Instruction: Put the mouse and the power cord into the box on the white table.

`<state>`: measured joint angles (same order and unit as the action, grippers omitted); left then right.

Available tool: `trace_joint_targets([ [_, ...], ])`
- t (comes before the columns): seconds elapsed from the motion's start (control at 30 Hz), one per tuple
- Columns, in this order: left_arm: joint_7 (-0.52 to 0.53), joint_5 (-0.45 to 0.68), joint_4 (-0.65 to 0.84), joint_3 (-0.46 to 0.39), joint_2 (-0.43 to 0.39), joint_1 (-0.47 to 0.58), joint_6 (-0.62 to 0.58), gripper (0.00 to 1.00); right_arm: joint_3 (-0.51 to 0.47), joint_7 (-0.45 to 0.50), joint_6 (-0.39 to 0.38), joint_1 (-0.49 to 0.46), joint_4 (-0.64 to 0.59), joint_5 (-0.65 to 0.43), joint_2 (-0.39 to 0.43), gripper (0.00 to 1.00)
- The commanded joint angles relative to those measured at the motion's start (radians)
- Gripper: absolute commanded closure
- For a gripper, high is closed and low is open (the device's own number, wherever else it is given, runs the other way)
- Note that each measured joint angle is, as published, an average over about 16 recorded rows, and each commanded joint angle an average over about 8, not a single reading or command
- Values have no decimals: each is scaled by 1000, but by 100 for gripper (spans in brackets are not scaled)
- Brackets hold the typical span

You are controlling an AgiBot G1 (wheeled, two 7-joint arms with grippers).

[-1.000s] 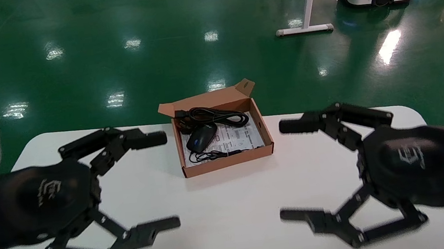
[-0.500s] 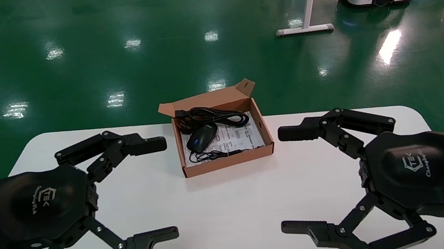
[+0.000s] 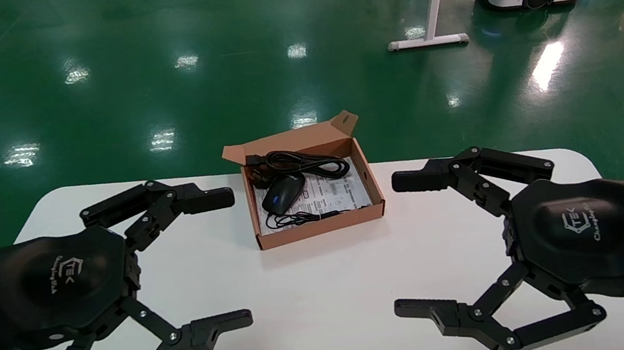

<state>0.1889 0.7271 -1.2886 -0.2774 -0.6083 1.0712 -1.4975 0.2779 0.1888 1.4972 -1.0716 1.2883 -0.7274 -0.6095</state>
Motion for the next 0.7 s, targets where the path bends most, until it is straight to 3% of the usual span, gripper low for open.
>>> trace_joint_targets([
  [0.03,0,1,1,-1,-1,1,0,0,0,0,0,-1,-1,-1,0,0],
  [0.7,-2,3,5,-2,-3,3,2,0,2,-2,-2,-3,-5,-3,-2,0],
])
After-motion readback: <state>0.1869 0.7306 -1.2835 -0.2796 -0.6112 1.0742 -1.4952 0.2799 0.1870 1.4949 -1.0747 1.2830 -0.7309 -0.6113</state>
